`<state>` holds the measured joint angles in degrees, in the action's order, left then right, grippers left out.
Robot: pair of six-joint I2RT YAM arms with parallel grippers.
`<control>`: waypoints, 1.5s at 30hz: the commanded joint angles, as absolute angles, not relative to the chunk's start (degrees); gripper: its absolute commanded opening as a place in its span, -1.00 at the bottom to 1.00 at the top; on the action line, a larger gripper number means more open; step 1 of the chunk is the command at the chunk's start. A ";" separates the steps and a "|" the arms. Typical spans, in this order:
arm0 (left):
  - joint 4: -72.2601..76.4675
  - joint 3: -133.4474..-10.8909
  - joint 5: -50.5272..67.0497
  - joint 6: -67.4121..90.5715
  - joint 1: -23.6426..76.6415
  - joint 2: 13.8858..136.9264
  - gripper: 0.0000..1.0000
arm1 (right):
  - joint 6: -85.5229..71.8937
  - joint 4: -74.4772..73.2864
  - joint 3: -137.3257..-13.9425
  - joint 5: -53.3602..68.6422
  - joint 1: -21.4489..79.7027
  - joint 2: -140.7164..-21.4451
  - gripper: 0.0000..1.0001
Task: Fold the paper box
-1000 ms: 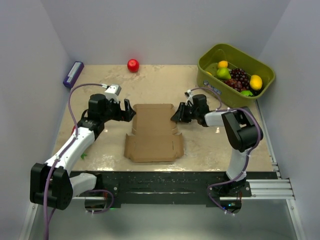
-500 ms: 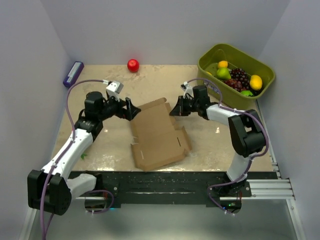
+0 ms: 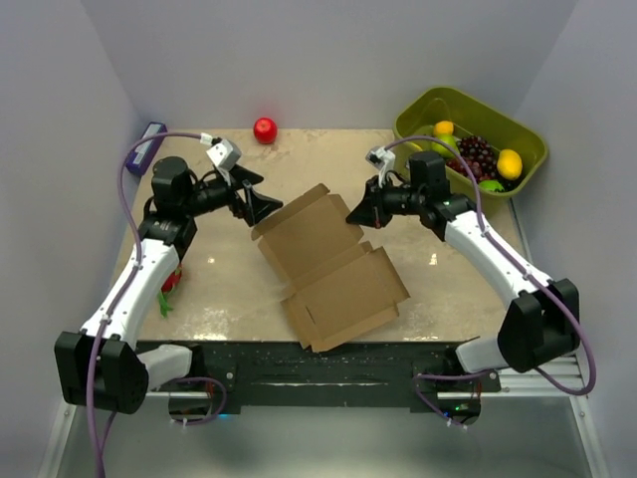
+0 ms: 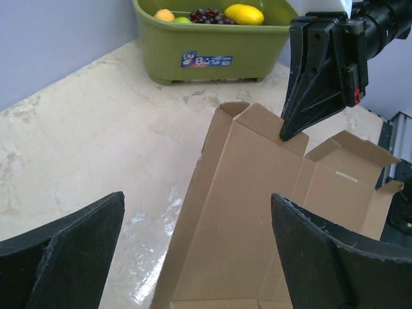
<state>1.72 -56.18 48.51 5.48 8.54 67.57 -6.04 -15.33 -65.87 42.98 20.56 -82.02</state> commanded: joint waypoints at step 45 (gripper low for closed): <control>3.25 -52.29 55.90 4.40 17.23 76.20 -0.56 | 3.78 -25.05 -72.77 48.95 26.98 -85.52 -1.00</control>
